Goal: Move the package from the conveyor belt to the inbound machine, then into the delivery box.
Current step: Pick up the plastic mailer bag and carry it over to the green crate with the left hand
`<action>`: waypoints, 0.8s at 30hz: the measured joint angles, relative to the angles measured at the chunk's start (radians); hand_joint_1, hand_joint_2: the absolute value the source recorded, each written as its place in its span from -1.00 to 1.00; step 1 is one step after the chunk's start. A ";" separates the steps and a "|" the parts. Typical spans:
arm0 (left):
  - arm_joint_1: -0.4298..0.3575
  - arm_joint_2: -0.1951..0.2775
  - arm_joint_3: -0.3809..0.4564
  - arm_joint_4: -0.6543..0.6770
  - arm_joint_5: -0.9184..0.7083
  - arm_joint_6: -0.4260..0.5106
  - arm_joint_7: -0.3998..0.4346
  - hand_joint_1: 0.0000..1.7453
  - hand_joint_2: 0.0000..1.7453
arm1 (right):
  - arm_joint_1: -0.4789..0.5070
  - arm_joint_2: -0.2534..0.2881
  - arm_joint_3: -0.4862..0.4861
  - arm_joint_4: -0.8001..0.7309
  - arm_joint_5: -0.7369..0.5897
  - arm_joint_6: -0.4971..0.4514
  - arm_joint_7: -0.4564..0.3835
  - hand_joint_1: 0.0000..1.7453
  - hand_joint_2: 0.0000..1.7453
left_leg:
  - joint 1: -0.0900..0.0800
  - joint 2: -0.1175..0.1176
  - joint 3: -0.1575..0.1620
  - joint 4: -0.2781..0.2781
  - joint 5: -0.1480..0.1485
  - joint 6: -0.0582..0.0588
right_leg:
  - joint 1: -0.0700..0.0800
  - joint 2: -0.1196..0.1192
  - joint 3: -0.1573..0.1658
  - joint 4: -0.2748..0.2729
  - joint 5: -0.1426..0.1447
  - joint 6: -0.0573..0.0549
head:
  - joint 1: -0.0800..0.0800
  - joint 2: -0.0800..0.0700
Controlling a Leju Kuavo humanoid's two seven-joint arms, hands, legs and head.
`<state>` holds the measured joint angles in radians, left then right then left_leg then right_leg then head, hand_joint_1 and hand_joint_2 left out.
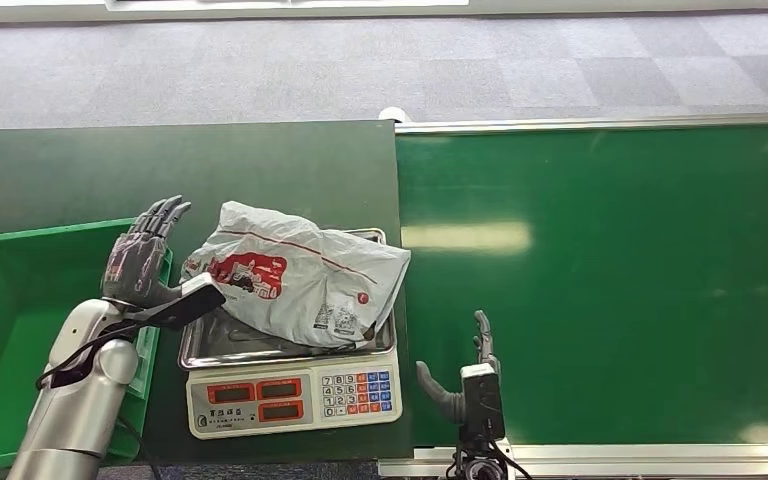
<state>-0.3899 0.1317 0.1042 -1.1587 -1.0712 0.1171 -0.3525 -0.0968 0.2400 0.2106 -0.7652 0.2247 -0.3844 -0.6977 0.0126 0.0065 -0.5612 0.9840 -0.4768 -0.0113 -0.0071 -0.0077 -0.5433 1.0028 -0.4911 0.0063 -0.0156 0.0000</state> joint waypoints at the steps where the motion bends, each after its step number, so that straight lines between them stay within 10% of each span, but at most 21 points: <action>1: 0.000 0.004 -0.001 0.006 0.010 -0.021 -0.012 -1.00 1.00 | -0.002 0.001 0.004 0.004 0.000 0.003 0.000 -1.00 1.00 | 0.000 0.000 0.000 0.000 0.000 0.000 | 0.000 0.000 0.000 0.000 0.000 0.000 | 0.000 0.000; 10: -0.002 0.025 -0.008 0.060 0.149 -0.185 -0.156 -1.00 1.00 | -0.032 0.012 0.023 0.039 -0.001 0.022 0.000 -1.00 1.00 | 0.000 0.000 0.000 0.000 0.000 0.000 | 0.000 0.000 0.000 0.000 0.000 0.000 | 0.000 0.000; 22: -0.032 -0.064 -0.082 0.098 0.166 -0.224 -0.170 -0.96 1.00 | -0.054 0.025 0.032 0.072 -0.010 0.026 0.000 -1.00 1.00 | -0.001 -0.001 0.001 0.000 0.000 0.000 | -0.002 -0.002 0.001 0.000 0.000 0.000 | 0.000 0.000; 24: -0.037 -0.075 -0.086 0.106 0.183 -0.222 -0.175 -0.44 1.00 | -0.054 0.025 0.032 0.075 -0.012 0.024 0.000 -1.00 1.00 | -0.001 -0.001 0.001 0.000 0.000 0.000 | -0.002 -0.001 0.001 0.000 0.001 0.000 | 0.000 0.000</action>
<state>-0.4273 0.0572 0.0182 -1.0528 -0.8878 -0.1052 -0.5274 -0.1509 0.2652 0.2430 -0.6901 0.2131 -0.3600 -0.6977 0.0112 0.0058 -0.5600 0.9843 -0.4765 -0.0113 -0.0086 -0.0090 -0.5425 1.0026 -0.4905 0.0061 -0.0158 0.0000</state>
